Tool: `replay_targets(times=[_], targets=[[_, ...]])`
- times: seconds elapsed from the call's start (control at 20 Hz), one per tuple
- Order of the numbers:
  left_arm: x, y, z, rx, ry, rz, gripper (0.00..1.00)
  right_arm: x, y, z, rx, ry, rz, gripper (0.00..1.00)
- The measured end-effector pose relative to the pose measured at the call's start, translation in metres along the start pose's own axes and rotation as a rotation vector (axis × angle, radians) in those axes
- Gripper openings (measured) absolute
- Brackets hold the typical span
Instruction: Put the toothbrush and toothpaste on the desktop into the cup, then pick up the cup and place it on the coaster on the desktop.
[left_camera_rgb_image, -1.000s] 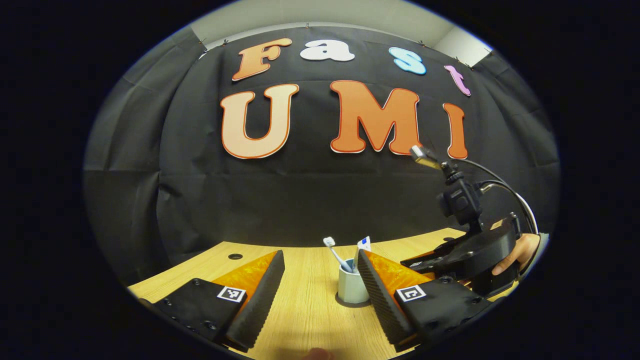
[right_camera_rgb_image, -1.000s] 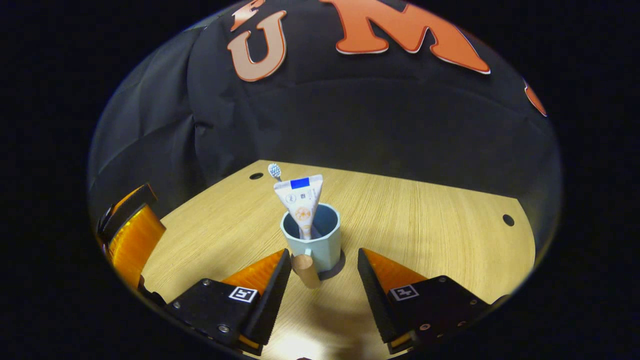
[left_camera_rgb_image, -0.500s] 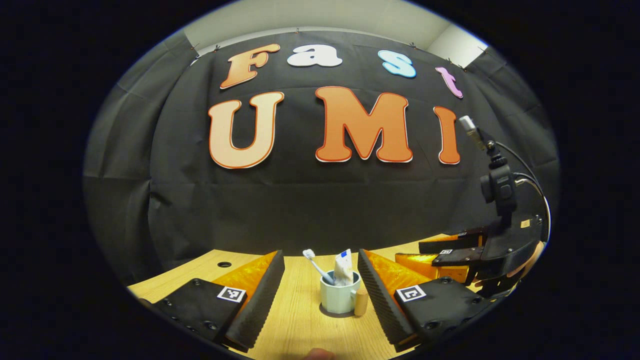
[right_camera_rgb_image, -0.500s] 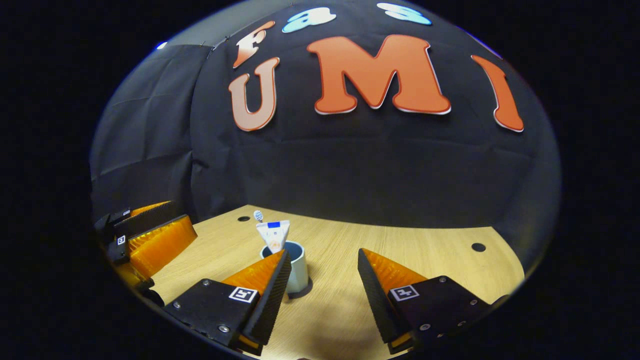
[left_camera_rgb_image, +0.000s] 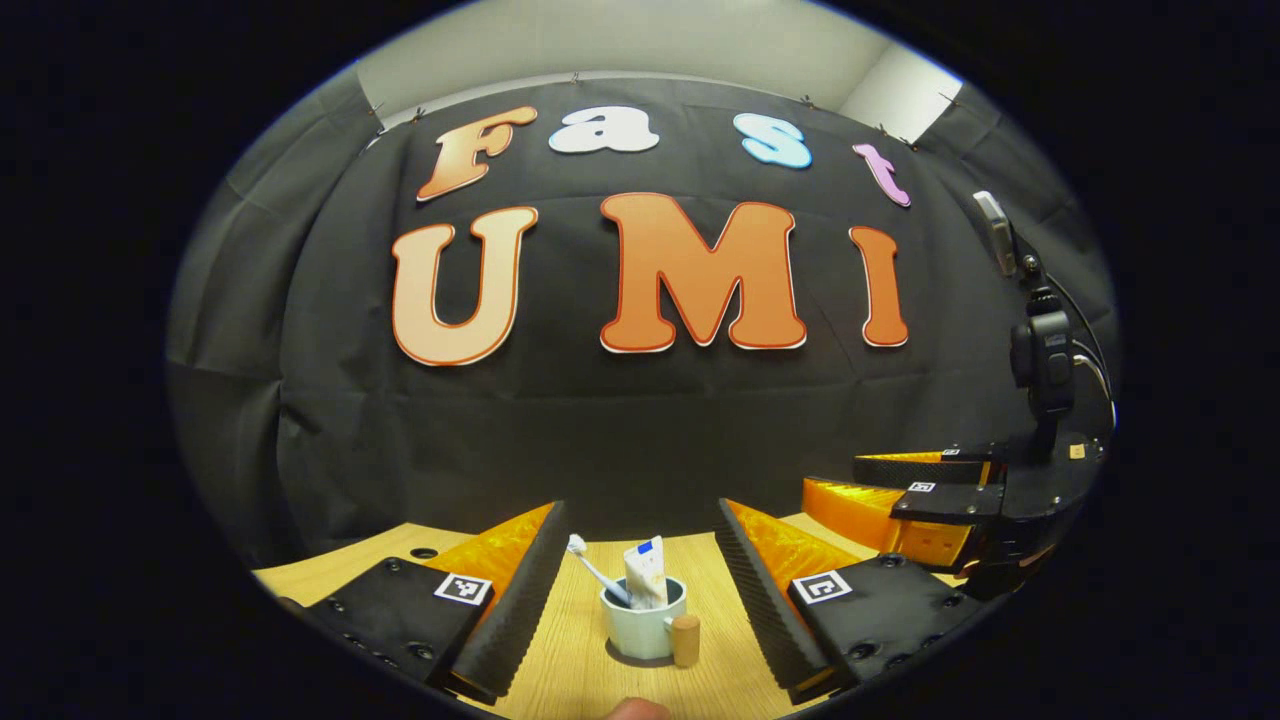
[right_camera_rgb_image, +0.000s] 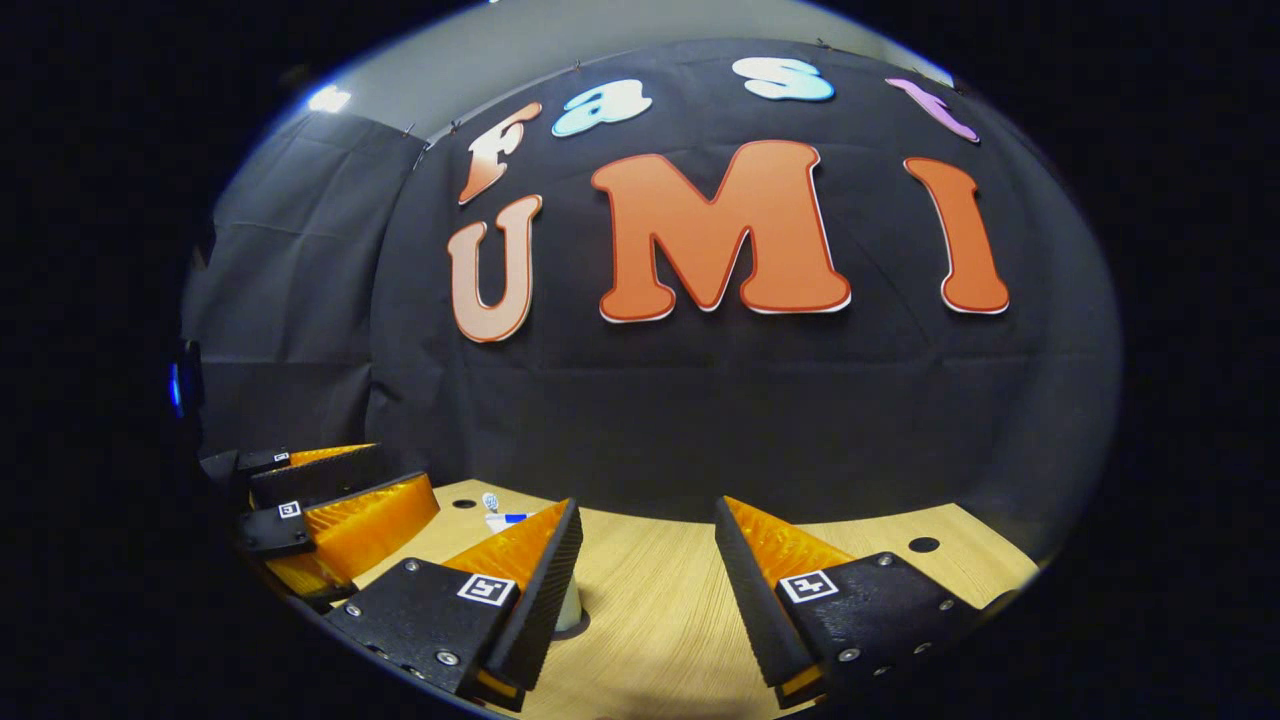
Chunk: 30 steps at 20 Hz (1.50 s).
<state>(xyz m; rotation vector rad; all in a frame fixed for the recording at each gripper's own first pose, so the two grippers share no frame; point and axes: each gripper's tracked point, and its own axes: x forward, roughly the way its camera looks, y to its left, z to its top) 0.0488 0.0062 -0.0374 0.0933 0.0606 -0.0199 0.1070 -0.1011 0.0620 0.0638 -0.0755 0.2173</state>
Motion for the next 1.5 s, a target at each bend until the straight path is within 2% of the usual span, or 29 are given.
replay_targets(times=[0.15, 0.2, 0.35, 0.55, 0.7, 1.15, 1.25, 1.5], targets=[[0.002, -0.002, 0.004, -0.017, -0.027, -0.005, 0.95, -0.011, -0.007, 0.007, -0.008, -0.049, -0.011, 0.81], [0.003, -0.002, 0.004, -0.026, -0.032, -0.005, 0.95, -0.013, -0.007, 0.005, -0.01, -0.051, 0.001, 0.81], [0.005, -0.003, -0.003, -0.057, -0.026, -0.007, 0.95, -0.016, -0.023, 0.0, -0.006, -0.05, -0.026, 0.81], [0.005, 0.006, -0.017, -0.025, -0.006, 0.028, 0.94, -0.019, -0.031, -0.002, 0.032, -0.064, -0.03, 0.81], [0.003, 0.007, -0.022, -0.007, -0.005, 0.041, 0.94, -0.018, -0.037, -0.008, 0.016, -0.058, -0.048, 0.81], [-0.001, 0.013, -0.022, -0.018, -0.026, 0.06, 0.92, -0.014, -0.026, -0.02, -0.031, -0.034, -0.027, 0.81], [-0.003, 0.013, -0.022, -0.021, -0.03, 0.062, 0.95, -0.013, -0.025, -0.022, -0.022, -0.027, -0.022, 0.81], [-0.003, 0.014, -0.021, -0.027, -0.033, 0.06, 0.95, -0.014, -0.027, -0.021, -0.012, -0.027, -0.022, 0.81]])
